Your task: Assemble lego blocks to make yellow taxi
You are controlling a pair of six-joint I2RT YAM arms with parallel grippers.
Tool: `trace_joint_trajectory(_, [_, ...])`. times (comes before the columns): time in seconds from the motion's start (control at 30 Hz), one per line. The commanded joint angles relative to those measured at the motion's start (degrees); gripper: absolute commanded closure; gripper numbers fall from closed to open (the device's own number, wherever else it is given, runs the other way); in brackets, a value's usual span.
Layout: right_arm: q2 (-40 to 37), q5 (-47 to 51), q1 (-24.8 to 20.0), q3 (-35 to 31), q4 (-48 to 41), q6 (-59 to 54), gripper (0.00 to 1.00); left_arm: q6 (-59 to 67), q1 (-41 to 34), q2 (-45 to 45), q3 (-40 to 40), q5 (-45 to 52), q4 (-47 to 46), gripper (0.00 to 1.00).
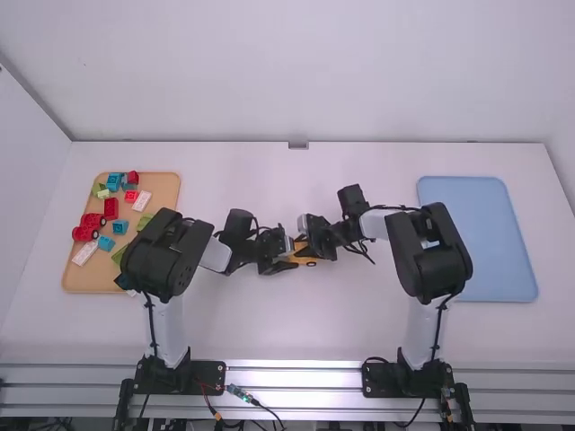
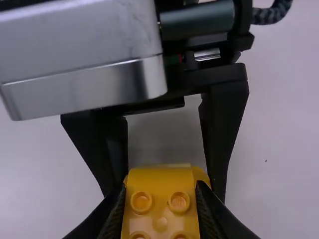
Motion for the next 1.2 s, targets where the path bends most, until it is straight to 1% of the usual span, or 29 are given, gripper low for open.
trace_joint_trajectory(0.0, [1.9,4.9,0.6,-3.2,-0.2,-0.3,1.00,-0.6,0.5,1.7,-0.3,-8.1,-1.1,0.71])
trace_joint_trajectory(0.1, [1.9,5.0,-0.9,-5.0,3.4,1.6,1.00,-0.6,0.5,1.7,-0.3,-8.3,-1.0,0.73])
trace_joint_trajectory(0.2, [1.9,4.3,-2.2,-6.4,5.2,1.4,1.00,-1.5,0.6,1.7,-0.3,-8.5,-0.7,0.75])
trace_joint_trajectory(0.3, [1.9,3.5,-3.3,-7.5,7.1,3.0,1.00,-5.0,0.5,1.7,-0.2,-10.7,0.4,0.76])
trace_joint_trajectory(0.43, [1.9,4.6,-4.2,-7.1,5.9,3.3,1.00,-4.9,0.5,1.7,-0.5,-11.1,0.6,0.76])
trace_joint_trajectory(0.5, [1.9,4.7,-3.8,-6.6,4.0,1.0,1.00,-5.4,0.6,1.7,-1.0,-11.0,1.7,0.76])
trace_joint_trajectory(0.6, [1.9,4.8,-3.0,-7.1,4.3,-1.0,1.00,-5.6,0.5,1.7,-1.7,-11.0,3.8,0.77])
trace_joint_trajectory(0.7, [2.0,5.1,-2.7,-10.3,12.1,2.2,1.00,-5.6,0.5,1.7,-2.8,-11.0,6.2,0.76])
trace_joint_trajectory(0.73, [2.0,5.2,-2.8,-10.7,13.0,2.8,1.00,-5.6,0.5,1.7,-2.9,-11.0,6.3,0.76])
trace_joint_trajectory(0.83, [2.0,6.6,-2.9,-15.1,22.2,5.7,1.00,-5.8,0.6,1.7,-3.3,-11.0,6.9,0.74])
trace_joint_trajectory(0.9, [2.0,6.8,-2.5,-16.4,24.7,6.0,1.00,-5.8,0.6,1.7,-3.1,-11.0,6.4,0.72])
trace_joint_trajectory(0.97, [2.0,8.1,-2.3,-17.1,27.5,11.5,1.00,-5.8,0.5,1.7,-2.8,-10.9,5.9,0.72])
trace_joint_trajectory(1.0, [2.0,9.0,-2.4,-17.0,27.8,13.5,1.00,-5.6,0.5,1.7,-2.7,-10.6,5.8,0.72])
trace_joint_trajectory(1.07, [2.0,10.8,-2.4,-15.1,24.0,14.1,1.00,-5.6,0.5,1.7,-2.3,-10.0,5.1,0.72])
trace_joint_trajectory(1.13, [2.0,9.2,-2.4,-11.9,15.2,7.6,1.00,-5.6,0.5,1.7,-2.0,-9.1,4.7,0.73])
trace_joint_trajectory(1.17, [2.0,8.9,-2.4,-11.6,14.1,6.3,1.00,-5.6,0.5,1.7,-2.0,-9.1,4.7,0.73])
